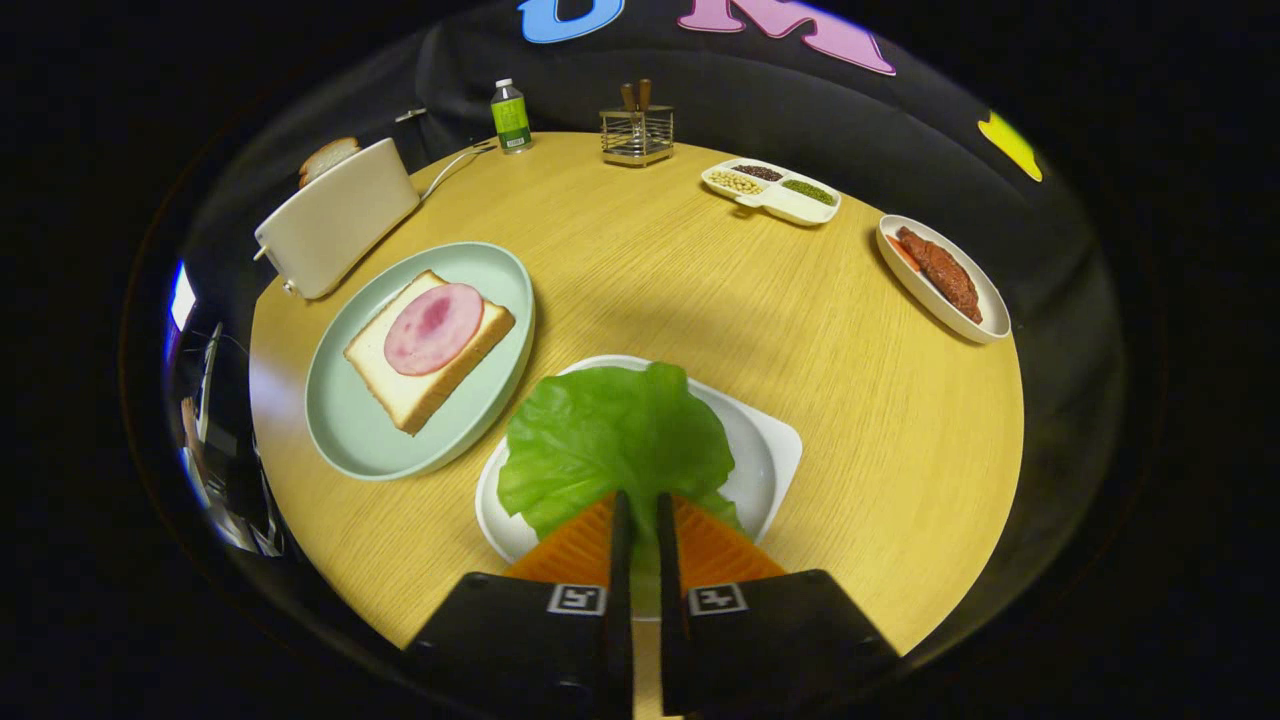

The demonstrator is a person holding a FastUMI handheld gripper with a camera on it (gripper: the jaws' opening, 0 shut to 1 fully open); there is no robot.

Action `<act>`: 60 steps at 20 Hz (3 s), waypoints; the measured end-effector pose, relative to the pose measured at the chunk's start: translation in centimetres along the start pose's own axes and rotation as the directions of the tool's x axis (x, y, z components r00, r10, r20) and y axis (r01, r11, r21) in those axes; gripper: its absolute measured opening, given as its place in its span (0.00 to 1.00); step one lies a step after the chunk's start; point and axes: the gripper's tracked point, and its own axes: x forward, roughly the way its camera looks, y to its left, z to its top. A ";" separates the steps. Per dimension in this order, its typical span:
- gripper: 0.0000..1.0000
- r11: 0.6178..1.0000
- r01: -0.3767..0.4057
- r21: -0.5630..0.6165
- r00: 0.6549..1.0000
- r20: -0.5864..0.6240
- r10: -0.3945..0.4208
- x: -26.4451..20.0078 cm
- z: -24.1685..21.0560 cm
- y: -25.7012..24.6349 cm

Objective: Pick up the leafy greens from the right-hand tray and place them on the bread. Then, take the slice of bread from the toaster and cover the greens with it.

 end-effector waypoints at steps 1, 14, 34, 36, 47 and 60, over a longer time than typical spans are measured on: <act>0.12 1.000 0.002 0.001 1.000 0.005 -0.002 0.1 0.1 0.0; 0.06 0.998 0.026 0.059 0.962 0.271 -0.041 -9.2 9.3 3.0; 0.06 0.995 -0.100 -0.028 0.968 0.230 0.104 -5.0 14.5 17.4; 0.25 0.998 -0.059 -0.038 0.968 0.243 0.067 -3.6 14.9 16.5; 0.97 0.992 0.107 -0.062 0.843 0.535 -0.057 -12.4 19.9 13.9; 0.98 0.974 0.226 -0.024 0.581 0.806 -0.115 -30.1 25.9 18.6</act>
